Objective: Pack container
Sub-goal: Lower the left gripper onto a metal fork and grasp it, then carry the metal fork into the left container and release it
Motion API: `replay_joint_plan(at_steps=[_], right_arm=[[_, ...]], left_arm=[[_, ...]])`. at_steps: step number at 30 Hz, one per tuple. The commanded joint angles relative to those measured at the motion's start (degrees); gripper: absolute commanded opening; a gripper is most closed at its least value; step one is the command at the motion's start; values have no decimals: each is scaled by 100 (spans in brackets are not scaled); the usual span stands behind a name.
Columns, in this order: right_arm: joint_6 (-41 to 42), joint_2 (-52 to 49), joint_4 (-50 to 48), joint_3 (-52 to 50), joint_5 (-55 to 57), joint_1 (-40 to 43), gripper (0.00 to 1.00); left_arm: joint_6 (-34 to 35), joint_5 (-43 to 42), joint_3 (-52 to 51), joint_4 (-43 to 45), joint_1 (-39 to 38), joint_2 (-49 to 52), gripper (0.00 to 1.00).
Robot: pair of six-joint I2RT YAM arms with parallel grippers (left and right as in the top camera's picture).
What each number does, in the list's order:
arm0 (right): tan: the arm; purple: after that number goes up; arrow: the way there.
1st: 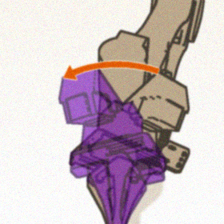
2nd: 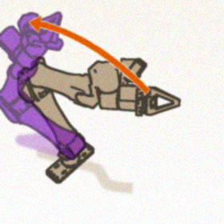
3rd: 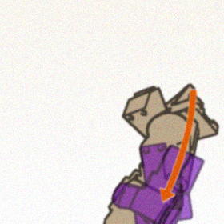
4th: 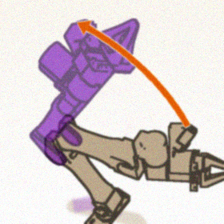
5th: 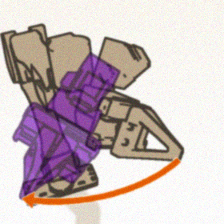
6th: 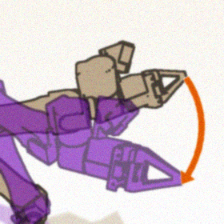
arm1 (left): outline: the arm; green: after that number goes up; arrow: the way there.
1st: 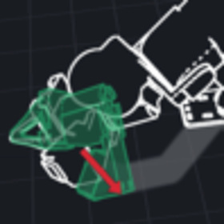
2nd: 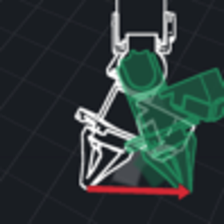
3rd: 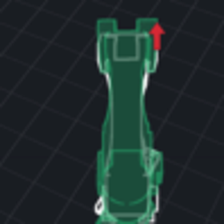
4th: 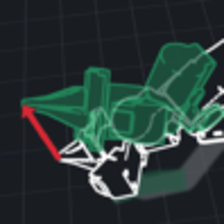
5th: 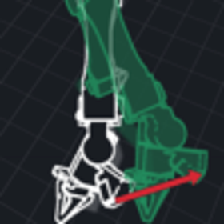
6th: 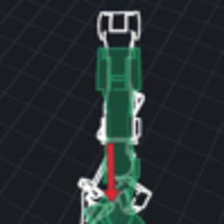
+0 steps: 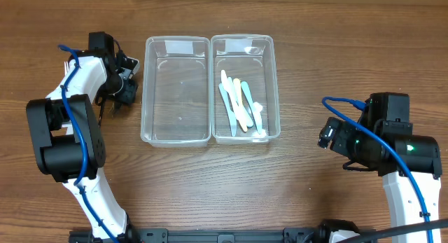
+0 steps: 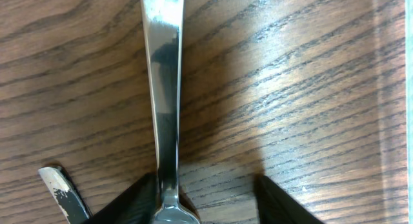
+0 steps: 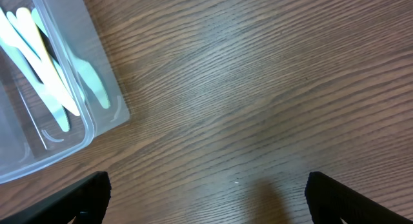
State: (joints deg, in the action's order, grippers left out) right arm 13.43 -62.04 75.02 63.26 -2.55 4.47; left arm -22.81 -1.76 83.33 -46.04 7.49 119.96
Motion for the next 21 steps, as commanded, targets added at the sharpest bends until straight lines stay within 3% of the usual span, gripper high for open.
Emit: replay_joint_plan(at_steps=[1, 7, 13, 21], right_arm=[[-37, 17, -11, 44, 48, 4, 99], [-37, 17, 4, 44, 48, 4, 98], [-37, 17, 0, 44, 50, 4, 99], [-39, 17, -2, 44, 50, 4, 99]], left_arm=[[17, -79, 116, -24, -35, 90, 46], [13, -61, 116, 0, -35, 90, 36], [13, -61, 116, 31, -35, 90, 15], [15, 122, 125, 74, -35, 90, 4]])
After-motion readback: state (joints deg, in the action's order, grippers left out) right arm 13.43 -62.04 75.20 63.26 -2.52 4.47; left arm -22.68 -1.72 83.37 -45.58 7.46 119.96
